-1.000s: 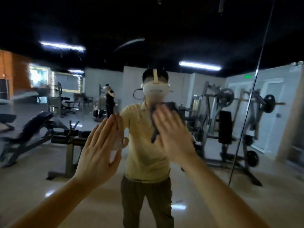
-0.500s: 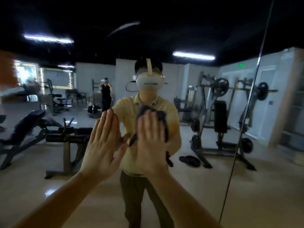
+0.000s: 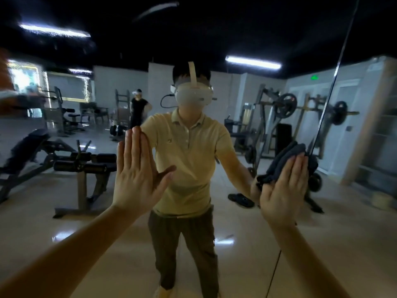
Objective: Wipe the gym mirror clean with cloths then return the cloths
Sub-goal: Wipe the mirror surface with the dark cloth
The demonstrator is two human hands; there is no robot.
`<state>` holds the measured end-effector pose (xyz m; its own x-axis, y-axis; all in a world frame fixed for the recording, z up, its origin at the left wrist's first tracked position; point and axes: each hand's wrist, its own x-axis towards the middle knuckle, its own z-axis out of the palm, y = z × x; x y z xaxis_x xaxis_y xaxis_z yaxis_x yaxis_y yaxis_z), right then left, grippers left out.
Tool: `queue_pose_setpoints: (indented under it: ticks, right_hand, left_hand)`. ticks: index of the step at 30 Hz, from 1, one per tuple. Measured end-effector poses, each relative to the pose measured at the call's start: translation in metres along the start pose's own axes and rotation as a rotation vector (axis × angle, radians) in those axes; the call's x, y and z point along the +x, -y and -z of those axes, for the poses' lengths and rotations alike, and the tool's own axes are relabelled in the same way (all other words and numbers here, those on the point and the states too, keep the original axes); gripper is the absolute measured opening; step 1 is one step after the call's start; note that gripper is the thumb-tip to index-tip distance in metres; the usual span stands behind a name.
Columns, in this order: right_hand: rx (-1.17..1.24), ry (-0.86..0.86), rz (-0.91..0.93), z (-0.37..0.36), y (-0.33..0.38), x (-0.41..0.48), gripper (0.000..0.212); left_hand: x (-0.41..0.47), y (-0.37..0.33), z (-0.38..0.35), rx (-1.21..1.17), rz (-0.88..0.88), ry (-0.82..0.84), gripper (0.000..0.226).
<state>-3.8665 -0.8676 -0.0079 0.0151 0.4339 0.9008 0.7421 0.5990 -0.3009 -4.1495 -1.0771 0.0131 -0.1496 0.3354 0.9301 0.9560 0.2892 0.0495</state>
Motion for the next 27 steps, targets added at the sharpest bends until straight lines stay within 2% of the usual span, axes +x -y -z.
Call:
queue_pose_setpoints:
  ticks: [2, 4, 8, 11, 12, 14, 19, 21, 23, 25, 27]
  right_hand:
    - [0.099, -0.058, -0.076, -0.009, 0.043, -0.013, 0.079]
    - [0.173, -0.047, 0.003, -0.021, 0.094, -0.040, 0.076]
    - [0.165, 0.152, 0.484, -0.049, 0.179, -0.108, 0.086]
    - [0.047, 0.301, 0.935, -0.057, 0.182, -0.141, 0.082]
    - [0.023, 0.314, 0.997, -0.056, 0.167, -0.140, 0.080]
    - [0.051, 0.317, 0.896, -0.046, 0.125, -0.128, 0.080]
    - [-0.020, 0.160, 0.341, -0.016, -0.021, -0.082, 0.077]
    - [-0.027, 0.132, 0.102, -0.007, -0.053, -0.078, 0.079]
    - [0.005, 0.098, -0.050, -0.012, -0.047, -0.086, 0.082]
    - [0.087, 0.053, -0.154, -0.025, -0.001, -0.104, 0.082]
    - [0.194, 0.052, -0.111, -0.041, 0.061, -0.131, 0.075]
  left_hand:
    - [0.000, 0.001, 0.003, 0.006, -0.018, 0.006, 0.111]
    - [-0.001, 0.005, 0.011, 0.007, -0.042, 0.036, 0.106]
    - [-0.023, 0.015, 0.024, -0.090, -0.067, 0.001, 0.077]
    - [-0.061, 0.018, 0.022, -0.109, -0.047, -0.002, 0.068]
    - [-0.071, 0.017, 0.019, -0.100, -0.044, 0.016, 0.068]
    - [-0.084, 0.015, 0.009, -0.094, -0.059, 0.057, 0.074]
    - [-0.090, -0.004, -0.031, 0.006, 0.000, 0.073, 0.103]
    - [-0.090, -0.007, -0.041, 0.063, 0.019, 0.079, 0.109]
    - [-0.090, -0.007, -0.044, 0.081, 0.015, 0.072, 0.110]
    - [-0.090, -0.008, -0.040, 0.067, 0.013, 0.066, 0.106]
    - [-0.091, -0.009, -0.030, 0.025, -0.006, 0.074, 0.099]
